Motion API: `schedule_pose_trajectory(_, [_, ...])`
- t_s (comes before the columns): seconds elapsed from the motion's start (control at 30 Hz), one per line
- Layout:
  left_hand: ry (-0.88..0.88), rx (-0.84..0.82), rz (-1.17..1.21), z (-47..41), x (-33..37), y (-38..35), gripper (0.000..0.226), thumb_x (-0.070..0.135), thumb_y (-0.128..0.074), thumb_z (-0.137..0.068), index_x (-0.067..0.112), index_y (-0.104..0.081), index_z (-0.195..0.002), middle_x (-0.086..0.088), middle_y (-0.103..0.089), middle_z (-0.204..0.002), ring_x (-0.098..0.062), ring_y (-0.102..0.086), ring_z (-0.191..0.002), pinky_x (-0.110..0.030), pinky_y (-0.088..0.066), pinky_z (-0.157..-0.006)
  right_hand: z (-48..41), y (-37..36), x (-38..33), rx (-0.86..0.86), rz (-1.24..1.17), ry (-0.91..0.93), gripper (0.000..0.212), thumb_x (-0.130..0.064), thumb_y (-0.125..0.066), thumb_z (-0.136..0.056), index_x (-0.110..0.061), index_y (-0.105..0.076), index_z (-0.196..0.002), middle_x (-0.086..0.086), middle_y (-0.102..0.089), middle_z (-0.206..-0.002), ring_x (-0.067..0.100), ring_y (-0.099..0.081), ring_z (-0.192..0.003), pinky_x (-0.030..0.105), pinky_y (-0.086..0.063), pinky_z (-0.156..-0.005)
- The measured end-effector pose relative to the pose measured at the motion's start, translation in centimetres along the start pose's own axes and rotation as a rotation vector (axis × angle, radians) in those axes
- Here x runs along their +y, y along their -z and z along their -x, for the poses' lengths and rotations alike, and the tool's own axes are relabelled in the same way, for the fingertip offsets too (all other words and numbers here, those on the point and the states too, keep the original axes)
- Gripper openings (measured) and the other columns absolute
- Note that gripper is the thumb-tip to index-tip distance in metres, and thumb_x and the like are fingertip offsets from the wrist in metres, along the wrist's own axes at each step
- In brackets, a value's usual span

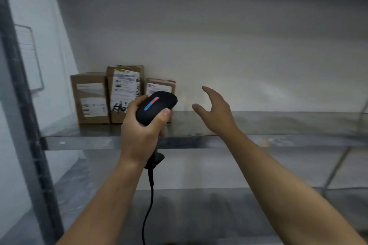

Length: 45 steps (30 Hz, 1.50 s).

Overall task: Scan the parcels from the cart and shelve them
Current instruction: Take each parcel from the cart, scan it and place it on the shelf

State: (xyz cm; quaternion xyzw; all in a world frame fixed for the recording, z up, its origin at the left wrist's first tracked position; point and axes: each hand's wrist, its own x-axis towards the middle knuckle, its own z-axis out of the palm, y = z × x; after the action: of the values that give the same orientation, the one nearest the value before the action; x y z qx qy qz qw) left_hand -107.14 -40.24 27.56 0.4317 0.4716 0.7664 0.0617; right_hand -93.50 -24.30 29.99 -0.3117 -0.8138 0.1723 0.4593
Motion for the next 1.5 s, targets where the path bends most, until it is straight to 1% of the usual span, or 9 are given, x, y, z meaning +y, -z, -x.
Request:
schedule_pose_trajectory(0.1, [0.006, -0.038, 0.046, 1.6, 0.4, -3.6, 0.061, 0.036, -0.078, -0.075, 0.020, -0.057, -0.129, -0.002, -0.069, -0.104, -0.016, -0.068, -0.062, -0.030, -0.058, -0.056, 2.0, 3.9, 2.1, 0.048, 0.069, 0.014, 0.058, -0.038, -0.062, -0.098, -0.019, -0.044, -0.150, 0.002, -0.039, -0.159, 0.017, -0.029, -0.149, 0.030, -0.024, -0.118])
schedule_pose_trajectory(0.17, [0.016, -0.076, 0.082, 2.9, 0.7, -6.2, 0.065, 0.041, -0.080, -0.072, 0.019, -0.057, -0.129, -0.013, -0.068, -0.106, -0.020, -0.067, -0.064, -0.028, -0.055, -0.055, 3.5, 6.9, 3.7, 0.084, 0.103, 0.007, 0.055, -0.038, -0.061, -0.099, -0.019, -0.046, -0.148, 0.003, -0.038, -0.159, 0.017, -0.027, -0.150, 0.032, -0.024, -0.120])
schedule_pose_trajectory(0.27, [0.043, -0.136, 0.144, 5.1, 0.8, -10.6, 0.076, 0.049, -0.079, -0.064, 0.019, -0.056, -0.130, -0.021, -0.068, -0.109, -0.026, -0.064, -0.068, -0.024, -0.052, -0.053, 6.0, 11.5, 6.4, 0.109, 0.175, -0.013, 0.053, -0.039, -0.059, -0.099, -0.020, -0.048, -0.147, 0.001, -0.038, -0.159, 0.016, -0.024, -0.151, 0.026, -0.021, -0.117])
schedule_pose_trajectory(0.57, [0.093, -0.341, 0.167, 14.9, 2.4, -25.0, 0.058, 0.038, -0.077, -0.073, 0.027, -0.057, -0.126, 0.003, -0.070, -0.108, -0.025, -0.067, -0.072, -0.018, -0.051, -0.055, 15.9, 26.5, 14.9, 0.234, 0.376, -0.168, 0.051, -0.037, -0.061, -0.098, -0.019, -0.052, -0.144, 0.002, -0.044, -0.155, 0.017, -0.032, -0.148, 0.035, -0.029, -0.118])
schedule_pose_trajectory(0.8, [0.153, -0.529, 0.214, 23.1, 2.9, -34.2, 0.055, 0.038, -0.077, -0.072, 0.032, -0.056, -0.123, 0.001, -0.070, -0.106, -0.025, -0.067, -0.074, -0.015, -0.050, -0.054, 25.5, 36.1, 19.8, 0.289, 0.475, -0.355, 0.050, -0.037, -0.061, -0.098, -0.019, -0.052, -0.144, 0.002, -0.043, -0.156, 0.016, -0.031, -0.148, 0.023, -0.020, -0.114])
schedule_pose_trajectory(0.97, [0.203, -0.678, 0.204, 28.1, 2.6, -39.6, 0.049, 0.042, -0.077, -0.070, 0.044, -0.054, -0.113, 0.006, -0.071, -0.102, -0.020, -0.068, -0.068, -0.016, -0.051, -0.056, 31.9, 40.7, 22.3, 0.362, 0.488, -0.496, 0.054, -0.040, -0.058, -0.099, -0.020, -0.047, -0.148, 0.002, -0.041, -0.157, 0.015, -0.030, -0.148, 0.036, -0.026, -0.121])
schedule_pose_trajectory(1.13, [0.251, -0.824, 0.210, 33.0, 1.8, -44.9, 0.057, 0.042, -0.076, -0.070, 0.035, -0.055, -0.122, 0.004, -0.071, -0.101, -0.023, -0.068, -0.071, -0.015, -0.050, -0.055, 37.7, 44.2, 25.0, 0.435, 0.499, -0.631, 0.053, -0.039, -0.059, -0.098, -0.021, -0.049, -0.147, 0.001, -0.043, -0.156, 0.014, -0.032, -0.147, 0.035, -0.028, -0.120])
schedule_pose_trajectory(1.37, [0.292, -1.016, 0.207, 38.6, -0.3, -53.5, 0.051, 0.049, -0.078, -0.066, 0.046, -0.055, -0.111, 0.010, -0.072, -0.095, -0.020, -0.069, -0.068, -0.020, -0.054, -0.062, 42.8, 48.7, 29.9, 0.538, 0.532, -0.788, 0.053, -0.040, -0.058, -0.098, -0.020, -0.049, -0.146, 0.001, -0.044, -0.154, 0.014, -0.034, -0.145, 0.034, -0.029, -0.120])
schedule_pose_trajectory(1.5, [0.295, -1.079, 0.197, 40.5, -2.6, -60.1, 0.061, 0.060, -0.076, -0.062, 0.045, -0.058, -0.117, 0.010, -0.073, -0.100, -0.025, -0.072, -0.082, -0.043, -0.060, -0.082, 43.8, 51.7, 34.4, 0.586, 0.554, -0.860, 0.051, -0.037, -0.059, -0.099, -0.020, -0.049, -0.147, 0.001, -0.043, -0.155, 0.012, -0.033, -0.146, 0.033, -0.027, -0.120])
